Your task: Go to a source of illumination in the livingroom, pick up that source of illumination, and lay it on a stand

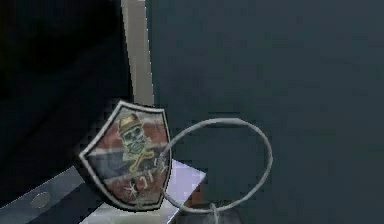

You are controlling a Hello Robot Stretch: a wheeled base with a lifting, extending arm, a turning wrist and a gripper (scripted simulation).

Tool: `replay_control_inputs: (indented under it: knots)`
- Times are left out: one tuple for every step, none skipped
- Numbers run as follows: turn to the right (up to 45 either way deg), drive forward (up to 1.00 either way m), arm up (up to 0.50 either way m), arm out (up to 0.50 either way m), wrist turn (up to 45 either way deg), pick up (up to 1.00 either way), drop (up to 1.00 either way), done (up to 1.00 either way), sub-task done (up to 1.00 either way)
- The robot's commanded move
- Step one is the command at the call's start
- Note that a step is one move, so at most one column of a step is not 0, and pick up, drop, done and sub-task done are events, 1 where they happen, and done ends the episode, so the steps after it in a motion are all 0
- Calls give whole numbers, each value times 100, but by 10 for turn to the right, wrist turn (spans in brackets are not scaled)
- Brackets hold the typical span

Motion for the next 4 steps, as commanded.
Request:
replay_control_inputs:
  knots:
    - [-450,0,0,0,0,0,0,0,0]
    - [-450,0,0,0,0,0,0,0,0]
    - [450,0,0,0,0,0,0,0,0]
    - [360,0,0,0,0,0,0,0,0]
